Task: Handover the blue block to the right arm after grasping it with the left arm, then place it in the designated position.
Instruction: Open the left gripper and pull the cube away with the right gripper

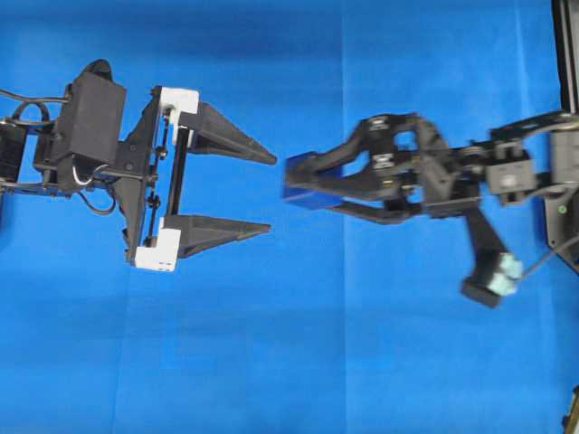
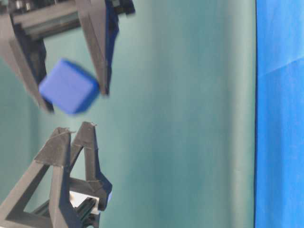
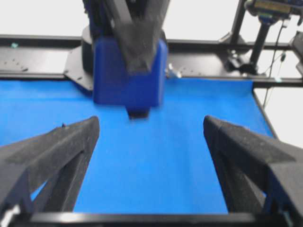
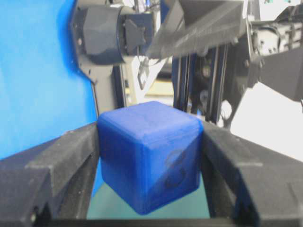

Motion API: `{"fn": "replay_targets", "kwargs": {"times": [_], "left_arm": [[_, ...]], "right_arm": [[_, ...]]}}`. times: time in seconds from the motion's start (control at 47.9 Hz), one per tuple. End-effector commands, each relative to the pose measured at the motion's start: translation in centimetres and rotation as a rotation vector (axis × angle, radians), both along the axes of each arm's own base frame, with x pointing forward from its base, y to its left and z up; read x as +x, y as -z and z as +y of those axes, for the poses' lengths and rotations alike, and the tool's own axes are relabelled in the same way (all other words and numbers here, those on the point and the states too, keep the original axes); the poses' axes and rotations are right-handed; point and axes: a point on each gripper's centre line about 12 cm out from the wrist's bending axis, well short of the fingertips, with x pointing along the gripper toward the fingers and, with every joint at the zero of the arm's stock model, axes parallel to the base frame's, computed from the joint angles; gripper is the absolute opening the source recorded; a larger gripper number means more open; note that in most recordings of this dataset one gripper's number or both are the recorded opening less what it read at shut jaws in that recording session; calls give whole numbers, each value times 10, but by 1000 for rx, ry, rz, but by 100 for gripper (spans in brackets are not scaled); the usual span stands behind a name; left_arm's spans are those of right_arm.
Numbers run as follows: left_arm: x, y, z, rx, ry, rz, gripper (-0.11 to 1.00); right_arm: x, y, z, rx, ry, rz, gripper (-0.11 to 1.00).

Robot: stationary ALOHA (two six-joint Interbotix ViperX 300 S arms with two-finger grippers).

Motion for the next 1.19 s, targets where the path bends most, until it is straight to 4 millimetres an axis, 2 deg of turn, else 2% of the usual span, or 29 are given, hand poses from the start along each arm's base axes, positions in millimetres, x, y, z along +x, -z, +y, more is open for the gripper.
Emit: {"fn": "replay_targets", "kwargs": {"times": [0.0,0.209,0.438,1.044,1.169], "left_arm": [[-3,-11,0,-3,2,-34,93],[-3,-11,0,-3,2,-34,93],[-3,-11,0,-3,2,-34,93],[-3,-11,0,-3,2,-34,93],[-3,-11,0,-3,2,-34,93]], "right_arm": [[-18,-17,2,6,0,-45,45],[-49,-22,2,1,32,-27,45],[-66,-20,5,-11,58,25,45],[-68,-18,5,-13,60,34,45],[-68,-19,5,53,67,37,45]]}}
